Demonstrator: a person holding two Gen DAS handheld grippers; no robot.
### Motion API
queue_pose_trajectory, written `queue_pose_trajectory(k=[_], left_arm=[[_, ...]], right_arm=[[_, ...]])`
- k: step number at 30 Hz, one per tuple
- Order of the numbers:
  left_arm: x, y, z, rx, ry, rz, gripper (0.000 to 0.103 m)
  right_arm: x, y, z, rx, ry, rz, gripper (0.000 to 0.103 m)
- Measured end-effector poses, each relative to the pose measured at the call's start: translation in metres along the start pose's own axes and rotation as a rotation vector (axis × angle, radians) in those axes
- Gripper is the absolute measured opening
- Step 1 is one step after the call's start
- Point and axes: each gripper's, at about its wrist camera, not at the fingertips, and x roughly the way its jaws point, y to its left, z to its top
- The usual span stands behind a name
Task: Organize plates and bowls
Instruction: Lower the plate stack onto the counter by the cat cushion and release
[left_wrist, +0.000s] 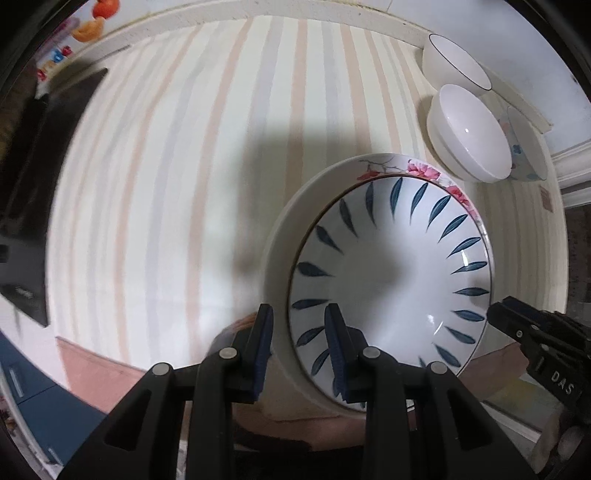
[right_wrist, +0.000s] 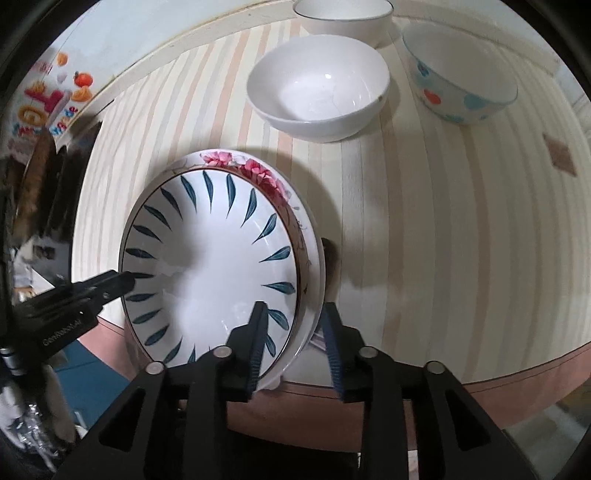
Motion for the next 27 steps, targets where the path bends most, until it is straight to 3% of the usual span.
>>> queue_pose_trajectory(k=[7,10,12,13,14,15,17,20,27], left_arm=[[-0.055,-0.004,-0.021,0.017,-0.132,0.022,0.027],[-0.086,-0.004,-0.037,0.03,-0.203,0.013,0.038],[-0.102,0.002,-0.048,0.038,-0.241,0.004,0.057],[-0.111,0.002,-0.056,0.044,-0.258,-0.008,0.065],[-0.12,0.003,-0.064,0.053,-0.278,-0.015,0.079],[-0.129,0.002,-0.071,0.061,-0.297,-0.015,0.085],[-0.147,0.0,-0.089,0.083,-0.344,-0.005,0.085],[-0.174,-0.001,-0.118,0.103,-0.423,0.031,0.095],[-0.221,0.009,-0.175,0.121,-0.531,0.046,0.096]], right_arm=[[-0.038,0.018,-0.022,-0.014,-0.079,0.005,0.065],[-0.069,0.025,-0.039,-0.017,-0.146,0.01,0.08],[-0.094,0.026,-0.055,-0.017,-0.201,0.007,0.086],[-0.104,0.029,-0.062,-0.015,-0.226,0.002,0.088],[-0.116,0.032,-0.071,-0.012,-0.255,-0.004,0.09],[-0.126,0.035,-0.078,-0.008,-0.281,-0.007,0.092],[-0.152,0.041,-0.099,-0.002,-0.344,-0.01,0.094],[-0.183,0.053,-0.129,0.001,-0.428,-0.041,0.095],[-0.238,0.084,-0.204,-0.019,-0.555,-0.101,0.097]])
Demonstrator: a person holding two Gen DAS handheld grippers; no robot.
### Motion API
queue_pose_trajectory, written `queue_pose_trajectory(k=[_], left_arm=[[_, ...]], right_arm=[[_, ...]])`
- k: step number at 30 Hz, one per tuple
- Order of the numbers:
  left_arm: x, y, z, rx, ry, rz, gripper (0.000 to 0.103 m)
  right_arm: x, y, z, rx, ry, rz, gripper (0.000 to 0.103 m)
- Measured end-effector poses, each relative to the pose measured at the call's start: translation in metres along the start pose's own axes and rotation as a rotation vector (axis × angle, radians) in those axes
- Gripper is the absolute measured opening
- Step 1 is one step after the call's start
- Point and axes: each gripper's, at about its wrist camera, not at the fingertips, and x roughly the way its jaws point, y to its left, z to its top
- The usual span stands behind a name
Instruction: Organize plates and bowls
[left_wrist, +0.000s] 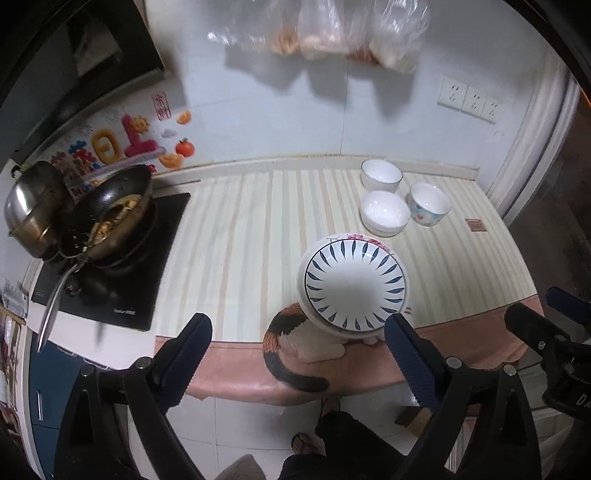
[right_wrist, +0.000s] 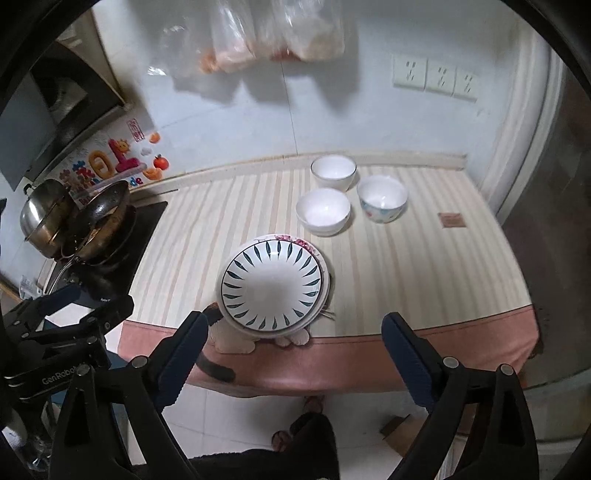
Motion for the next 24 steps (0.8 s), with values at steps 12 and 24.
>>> queue_pose_trajectory(k=[12,24], left_arm=[[-0.069,-0.001,-0.037,-0.018,-0.116,-0.044,0.103],[-0.059,-0.011,-0.039,-0.033,-0.092,-0.039,0.103]], right_arm=[[-0.091,0.026,-0.059,-0.015,-0.095,-0.035,0.098],[-0.082,0.01,-0.052,-0.013,-0.062,0.031,0.099]])
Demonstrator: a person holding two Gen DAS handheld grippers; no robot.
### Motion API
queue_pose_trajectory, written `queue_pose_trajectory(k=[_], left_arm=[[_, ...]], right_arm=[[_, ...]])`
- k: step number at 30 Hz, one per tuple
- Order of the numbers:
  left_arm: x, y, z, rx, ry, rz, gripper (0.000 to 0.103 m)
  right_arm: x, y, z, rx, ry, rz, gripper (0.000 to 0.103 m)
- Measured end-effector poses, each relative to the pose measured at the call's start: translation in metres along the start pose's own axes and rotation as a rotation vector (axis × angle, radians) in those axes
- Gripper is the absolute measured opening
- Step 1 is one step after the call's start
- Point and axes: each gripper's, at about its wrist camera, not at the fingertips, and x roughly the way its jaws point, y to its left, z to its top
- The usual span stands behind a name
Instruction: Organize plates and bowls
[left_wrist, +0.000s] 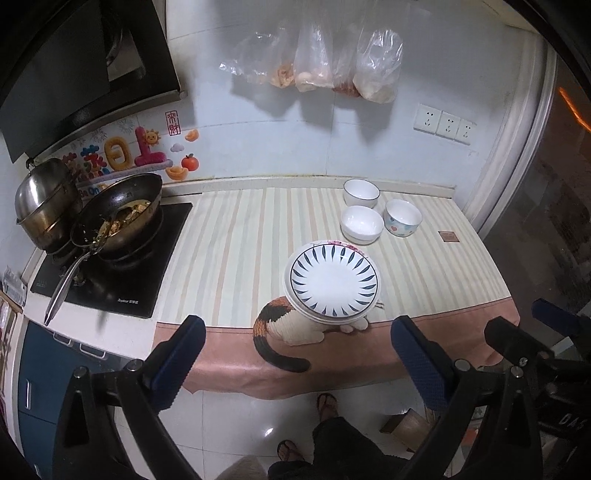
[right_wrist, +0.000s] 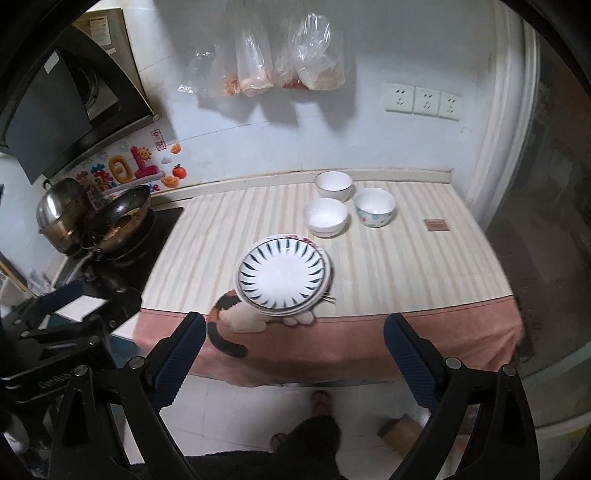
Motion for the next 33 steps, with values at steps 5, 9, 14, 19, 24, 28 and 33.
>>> queue_pose_trajectory(k=[5,9,14,19,24,28,33], left_arm=[[0.036,-0.006,0.025,-0.034,-0.032,0.022,0.103],[0.092,-0.015,0.065,-0.042,0.019,0.018,0.103],[0.191,-0.028,0.121,-0.076,0.135,-0.05,0.102],[0.301,-0.054,0.166,-0.072,0.252,-0.099,0.084],[0.4,-0.077,0.186,-0.051,0.396,-0.126,0.05],[0.45,-0.086,0.188,-0.024,0.494,-0.152,0.05],[0.482,-0.093,0.178,0.0,0.59,-0.19,0.03]], right_arm=[[0.044,-0.031,0.028,0.027,0.008,0.082,0.099],[0.105,-0.073,0.067,0.086,0.054,0.125,0.099],[0.209,-0.125,0.121,0.13,0.113,0.126,0.099],[0.33,-0.162,0.162,0.167,0.252,0.151,0.087],[0.436,-0.184,0.183,0.19,0.372,0.153,0.072],[0.485,-0.192,0.182,0.234,0.445,0.184,0.061],[0.523,-0.19,0.179,0.267,0.5,0.24,0.025]])
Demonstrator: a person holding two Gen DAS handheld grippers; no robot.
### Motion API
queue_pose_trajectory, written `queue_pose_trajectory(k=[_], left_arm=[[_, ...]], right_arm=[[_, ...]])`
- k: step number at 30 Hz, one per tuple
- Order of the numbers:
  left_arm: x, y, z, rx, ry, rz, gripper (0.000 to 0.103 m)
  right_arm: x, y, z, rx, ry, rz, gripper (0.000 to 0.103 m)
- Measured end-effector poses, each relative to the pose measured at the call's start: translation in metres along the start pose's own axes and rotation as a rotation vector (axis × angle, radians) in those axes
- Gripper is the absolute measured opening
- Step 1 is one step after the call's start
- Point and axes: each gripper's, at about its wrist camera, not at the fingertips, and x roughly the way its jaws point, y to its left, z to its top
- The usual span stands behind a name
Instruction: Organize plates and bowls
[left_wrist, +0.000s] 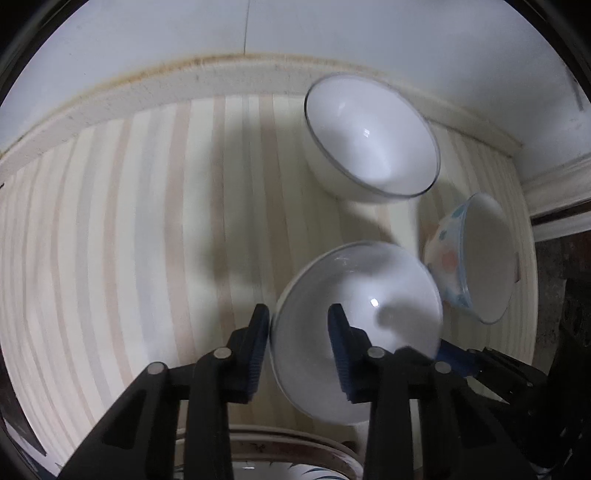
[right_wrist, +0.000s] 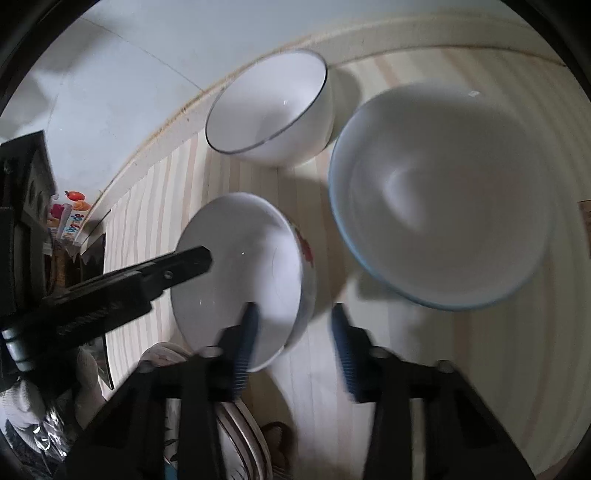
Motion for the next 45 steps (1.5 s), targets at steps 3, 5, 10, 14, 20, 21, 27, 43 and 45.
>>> queue_pose_trajectory(k=[3,5,10,14,20,21,27,43,45], left_arm=[[-0.001,-0.001,-0.002,0.009,-0.003,-0.008,0.03],[-0.005,-0.002,-0.005,0.004,-0.004,-0.036,0.03],[-0.024,-0.014,-0.017,0.031,-0.036,-0.037,0.03],[-0.043,-0.028,-0.035,0.037,-0.055,-0.054,0.03],[-0.056,-0.068,-0.065,0.084,-0.085,-0.044,0.03],[-0.057,-0.074,-0.071,0.093,-0.086,-0.041,0.03],[-0.046,-0.105,-0.099,0.115,-0.065,-0.058,0.03],[0.018,-0.143,-0.12,0.165,0.025,-0.008,0.03],[0.021,-0.145,-0.121,0.163,0.03,-0.007,0.03]], right_arm=[[0.011,-0.001,0.002,0.011,-0.002,-0.019,0.02],[0.012,0.0,0.001,0.001,-0.022,-0.039,0.018],[0.001,0.006,-0.005,-0.023,-0.027,-0.051,0.017],[-0.021,0.01,-0.017,-0.052,-0.032,-0.051,0.018],[-0.059,0.003,-0.051,-0.071,-0.032,-0.048,0.018],[-0.064,-0.001,-0.057,-0.072,-0.033,-0.049,0.018],[-0.09,-0.03,-0.094,-0.067,-0.026,-0.07,0.017],[-0.069,-0.088,-0.117,-0.007,0.025,-0.105,0.017],[-0.069,-0.089,-0.117,-0.014,0.028,-0.111,0.017]])
